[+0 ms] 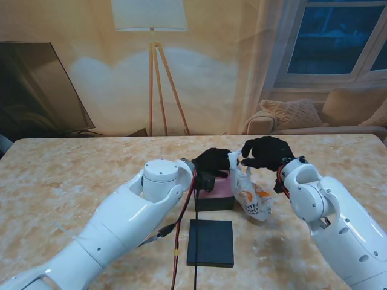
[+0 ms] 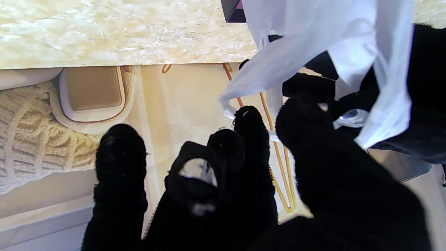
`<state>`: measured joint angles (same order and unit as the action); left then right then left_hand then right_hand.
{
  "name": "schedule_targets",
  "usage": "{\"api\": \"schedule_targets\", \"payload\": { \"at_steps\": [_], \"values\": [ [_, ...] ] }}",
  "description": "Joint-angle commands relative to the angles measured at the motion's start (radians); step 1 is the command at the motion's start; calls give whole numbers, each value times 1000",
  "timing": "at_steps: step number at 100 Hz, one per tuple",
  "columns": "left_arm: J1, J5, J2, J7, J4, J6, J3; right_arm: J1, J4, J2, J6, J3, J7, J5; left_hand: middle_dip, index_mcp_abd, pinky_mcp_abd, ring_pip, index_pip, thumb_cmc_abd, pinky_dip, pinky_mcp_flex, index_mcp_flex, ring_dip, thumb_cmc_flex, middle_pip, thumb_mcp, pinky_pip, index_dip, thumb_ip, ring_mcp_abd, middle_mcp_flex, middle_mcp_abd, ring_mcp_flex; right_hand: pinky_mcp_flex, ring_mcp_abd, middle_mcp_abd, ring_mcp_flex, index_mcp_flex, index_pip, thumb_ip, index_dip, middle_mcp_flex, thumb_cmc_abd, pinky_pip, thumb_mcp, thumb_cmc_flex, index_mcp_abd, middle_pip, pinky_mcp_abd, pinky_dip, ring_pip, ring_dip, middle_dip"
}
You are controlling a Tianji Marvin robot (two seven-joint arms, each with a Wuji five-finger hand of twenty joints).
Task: Pack mini donuts into a plastic bag, tie the opening and put the bag into the gift box
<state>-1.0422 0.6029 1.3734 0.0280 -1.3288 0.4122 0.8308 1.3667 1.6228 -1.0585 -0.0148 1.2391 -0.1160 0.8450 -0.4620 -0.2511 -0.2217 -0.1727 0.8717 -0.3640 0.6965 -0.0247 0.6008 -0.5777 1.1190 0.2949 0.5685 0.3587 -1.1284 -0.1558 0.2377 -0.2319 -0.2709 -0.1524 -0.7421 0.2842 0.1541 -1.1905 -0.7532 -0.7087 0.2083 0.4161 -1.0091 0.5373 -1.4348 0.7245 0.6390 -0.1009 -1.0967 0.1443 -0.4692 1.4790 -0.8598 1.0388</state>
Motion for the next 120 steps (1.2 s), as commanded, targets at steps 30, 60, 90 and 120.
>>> {"api": "schedule_targets", "payload": {
  "at_steps": [30,60,90,120],
  "values": [
    [-3,17,-3,28,-10,-5,7,-12,-23,-7,3,-12,-68,-108,33,53,24,26,148,-6,-52,-18,103,42,-1,-35,71,16,-63,-1,-9,-23,15,0,10,14,21,-5,11,105,-39,82,-4,-15,-19,0,-42,35,-13,-6,-5,20,6,-8],
    [-7,11,3,-2,-13,-3,8,6,-22,-16,-2,9,-4,-90,26,53,21,15,141,0,-48,-17,94,36,4,-27,59,33,-59,-7,-6,-28,16,-6,-8,33,48,-23,37,-84,18,67,-18,61,-18,42,24,-20,-30,-22,-4,23,11,-15],
    [-1,17,11,-21,-11,5,6,56,37,-6,-47,82,-96,-193,19,54,19,9,137,6,-43,-23,90,28,14,-20,41,46,-54,-8,-4,-26,15,-5,-33,31,67,-66,-28,-198,39,38,-77,94,-39,42,13,-147,-62,-26,-5,67,-1,-6],
    [0,19,8,-7,-10,-6,4,29,29,-3,23,46,-121,-172,22,61,18,15,132,0,-50,-29,97,30,17,-26,39,38,-41,-7,-7,-25,15,-1,-35,20,60,-78,-9,-184,33,-54,-93,80,-51,15,28,-117,-69,-18,-9,84,-3,6]
  ]
}}
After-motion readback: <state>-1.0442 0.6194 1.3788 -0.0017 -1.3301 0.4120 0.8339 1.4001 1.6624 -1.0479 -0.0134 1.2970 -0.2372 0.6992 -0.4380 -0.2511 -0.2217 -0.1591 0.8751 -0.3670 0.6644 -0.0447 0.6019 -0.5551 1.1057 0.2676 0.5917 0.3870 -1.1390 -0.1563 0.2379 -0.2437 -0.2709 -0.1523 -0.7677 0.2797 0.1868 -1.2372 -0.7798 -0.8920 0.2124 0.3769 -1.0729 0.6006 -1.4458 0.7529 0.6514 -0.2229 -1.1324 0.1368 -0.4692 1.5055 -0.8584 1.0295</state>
